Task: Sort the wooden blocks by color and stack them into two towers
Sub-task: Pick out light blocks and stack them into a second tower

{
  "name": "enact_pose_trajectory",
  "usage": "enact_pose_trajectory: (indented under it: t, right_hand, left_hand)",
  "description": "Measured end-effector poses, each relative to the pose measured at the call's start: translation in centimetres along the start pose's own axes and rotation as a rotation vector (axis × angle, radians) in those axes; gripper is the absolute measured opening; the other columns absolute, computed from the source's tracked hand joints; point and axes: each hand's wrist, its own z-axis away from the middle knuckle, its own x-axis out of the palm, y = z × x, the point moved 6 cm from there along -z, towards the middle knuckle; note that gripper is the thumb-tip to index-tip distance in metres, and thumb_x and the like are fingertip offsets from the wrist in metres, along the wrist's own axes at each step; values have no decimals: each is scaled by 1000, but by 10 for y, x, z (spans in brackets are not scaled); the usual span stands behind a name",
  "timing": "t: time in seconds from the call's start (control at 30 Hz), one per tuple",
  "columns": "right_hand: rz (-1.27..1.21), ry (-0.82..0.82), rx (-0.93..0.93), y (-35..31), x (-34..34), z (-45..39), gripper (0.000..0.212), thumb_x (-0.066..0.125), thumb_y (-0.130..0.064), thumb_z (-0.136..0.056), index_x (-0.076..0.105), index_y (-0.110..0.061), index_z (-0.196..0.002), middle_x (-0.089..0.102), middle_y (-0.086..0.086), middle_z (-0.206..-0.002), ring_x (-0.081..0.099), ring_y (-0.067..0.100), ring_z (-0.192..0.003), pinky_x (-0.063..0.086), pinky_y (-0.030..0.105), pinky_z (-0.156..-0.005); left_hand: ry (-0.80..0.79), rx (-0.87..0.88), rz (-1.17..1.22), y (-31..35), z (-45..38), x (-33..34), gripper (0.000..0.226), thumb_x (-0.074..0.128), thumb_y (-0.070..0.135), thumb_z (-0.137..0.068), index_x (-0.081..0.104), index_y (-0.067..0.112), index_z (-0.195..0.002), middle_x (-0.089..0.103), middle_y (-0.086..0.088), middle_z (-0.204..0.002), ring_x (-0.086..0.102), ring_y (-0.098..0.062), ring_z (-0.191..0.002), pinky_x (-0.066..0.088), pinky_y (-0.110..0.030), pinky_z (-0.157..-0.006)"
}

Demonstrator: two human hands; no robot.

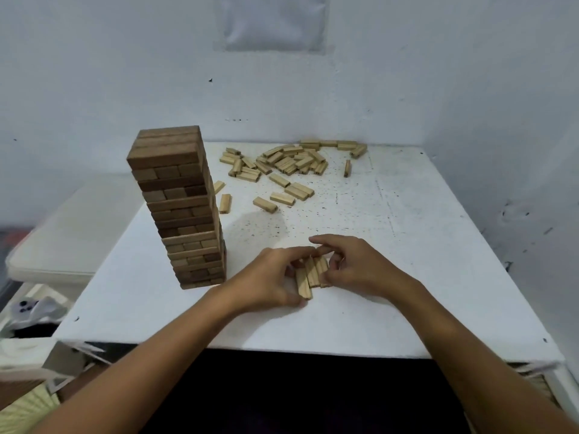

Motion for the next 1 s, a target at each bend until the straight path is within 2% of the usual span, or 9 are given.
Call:
enact_pose_trajectory:
  t: [0.1, 0.23, 0.33, 0.47, 0.53, 0.67, 0.73, 0.87, 1.0]
  right_hand:
    - [-49, 11, 11, -1, 10, 14, 67, 73, -2, -74, 55, -29, -133, 64, -7, -110, 58, 6, -65, 51, 20, -65]
    - [-39, 76, 31, -4, 21, 32, 69, 74, -4, -74, 53, -30, -134, 63, -11, -106, 57, 3, -62, 54, 30, -70]
    - [-9, 116, 35, -8, 27, 44, 69, 76, -8, -75, 51, -31, -135, 62, -12, -106, 59, 3, -65, 52, 22, -73]
    - [-10, 169, 47, -10, 29, 55, 65, 77, -12, -78, 52, -31, -135, 63, -10, -106, 61, 1, -70, 47, 14, -74]
    - [18, 187, 49, -10, 26, 59, 62, 78, -18, -78, 54, -32, -133, 62, -14, -111, 60, -1, -81, 46, 14, -76]
    - [186, 60, 29, -12, 24, 70, 62, 80, -34, -76, 53, -39, -132, 46, -28, -120, 42, -10, -113, 34, 14, -96]
    - [224, 32, 32, -11, 23, 73, 67, 81, -36, -75, 52, -38, -135, 42, -29, -121, 36, -8, -121, 28, 13, -100]
    - [216, 95, 20, -8, 24, 70, 65, 82, -32, -73, 57, -33, -132, 41, -35, -109, 39, -10, -114, 25, -1, -90]
    - [186, 122, 29, -3, 23, 66, 62, 81, -29, -73, 57, -36, -130, 49, -20, -116, 43, -19, -104, 28, -2, -87]
  left_hand:
    - [4, 4, 10, 1, 11, 1, 73, 79, 11, -70, 52, 22, -137, 64, 8, -118, 57, -3, -102, 45, -15, -88]
    - [-9, 23, 28, -5, 22, 4, 78, 78, 10, -71, 47, 28, -140, 63, 9, -124, 55, 0, -109, 43, -13, -89]
    - [-12, 29, 56, -9, 28, 5, 78, 79, 9, -71, 46, 33, -138, 62, 11, -123, 53, 7, -110, 45, -15, -92]
    - [7, 54, 43, -10, 33, 5, 74, 80, 10, -70, 51, 25, -137, 60, 11, -126, 50, 15, -111, 43, -11, -91]
    - [28, 81, 4, -10, 35, 6, 74, 82, 16, -71, 51, 26, -137, 58, 14, -128, 47, 18, -109, 40, -6, -87]
    - [59, 91, -59, -15, 37, 8, 74, 83, 33, -73, 48, 35, -138, 54, 13, -128, 43, 6, -117, 34, -6, -87]
    - [60, 85, -48, -17, 36, 10, 74, 83, 35, -73, 49, 33, -138, 56, 15, -127, 44, 5, -118, 33, -4, -87]
    - [85, 100, 1, -17, 35, 11, 74, 84, 38, -68, 54, 27, -134, 64, 17, -119, 51, 3, -113, 32, -2, -85]
    - [107, 95, 10, -18, 36, 12, 75, 85, 40, -64, 55, 28, -132, 62, 25, -110, 53, 1, -110, 36, -8, -87]
